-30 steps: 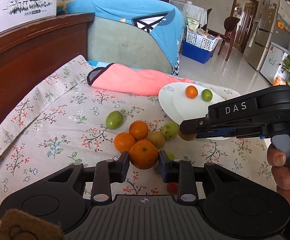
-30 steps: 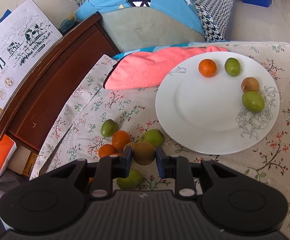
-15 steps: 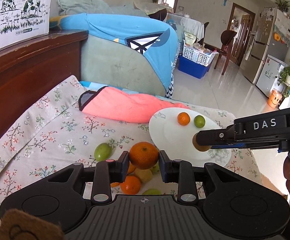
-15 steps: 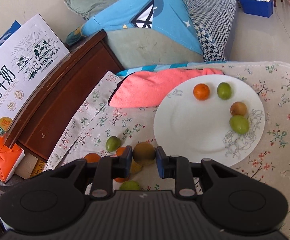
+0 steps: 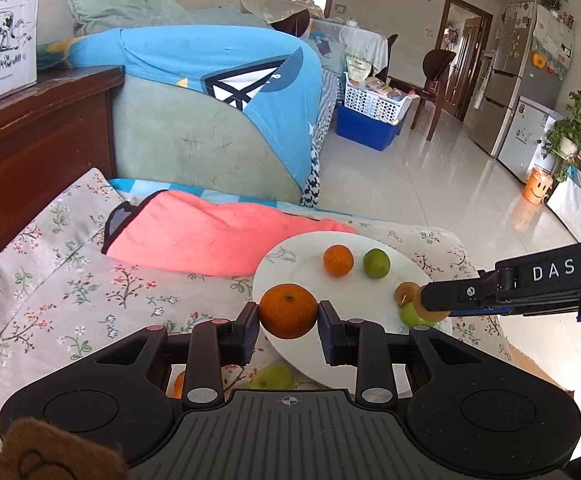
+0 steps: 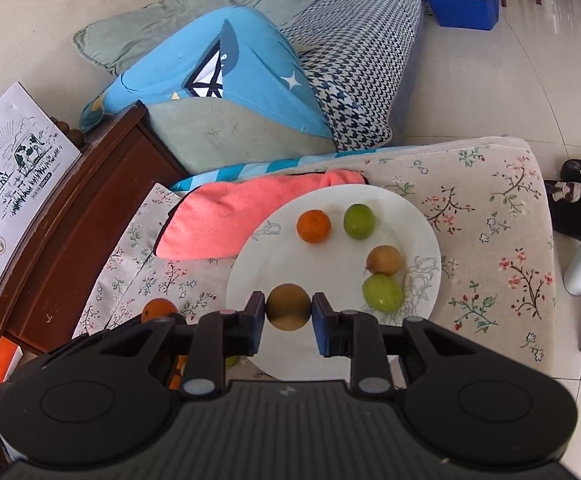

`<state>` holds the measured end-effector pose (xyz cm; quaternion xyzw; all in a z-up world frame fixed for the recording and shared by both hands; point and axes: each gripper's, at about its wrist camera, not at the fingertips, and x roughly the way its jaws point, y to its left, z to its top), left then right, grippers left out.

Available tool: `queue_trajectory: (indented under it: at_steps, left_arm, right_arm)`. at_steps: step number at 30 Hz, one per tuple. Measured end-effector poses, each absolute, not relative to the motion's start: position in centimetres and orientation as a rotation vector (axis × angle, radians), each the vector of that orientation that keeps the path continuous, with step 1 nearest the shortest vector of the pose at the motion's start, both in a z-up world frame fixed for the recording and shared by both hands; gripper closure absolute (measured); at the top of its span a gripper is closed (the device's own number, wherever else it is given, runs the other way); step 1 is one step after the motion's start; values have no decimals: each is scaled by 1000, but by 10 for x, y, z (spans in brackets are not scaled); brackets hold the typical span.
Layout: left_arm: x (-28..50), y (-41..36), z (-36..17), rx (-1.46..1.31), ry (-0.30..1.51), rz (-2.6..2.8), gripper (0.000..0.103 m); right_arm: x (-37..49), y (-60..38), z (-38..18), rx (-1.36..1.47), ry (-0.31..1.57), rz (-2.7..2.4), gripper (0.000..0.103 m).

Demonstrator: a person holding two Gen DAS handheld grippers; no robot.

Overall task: Organize fruits
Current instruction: 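Carry the tangerine and kiwi over the white plate and open both tools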

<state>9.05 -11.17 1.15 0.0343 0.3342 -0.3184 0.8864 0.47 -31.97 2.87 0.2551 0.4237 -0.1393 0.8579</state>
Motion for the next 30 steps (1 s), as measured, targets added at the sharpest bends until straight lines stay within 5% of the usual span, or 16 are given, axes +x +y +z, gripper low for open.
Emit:
queue_trajectory:
  at_steps: [20,24,30]
  left_arm:
    - [106,-146,-9,87,738,-677,71]
    - [106,-141,-1,71,724,-643,48]
    - [107,-125,17,52,723,-592,31]
  right_arm:
    - [8,-330,-4,661,986,-412,75]
    - [7,-329,-1,648,967,-402,75]
    - [8,-326,0,639,961,-362,75]
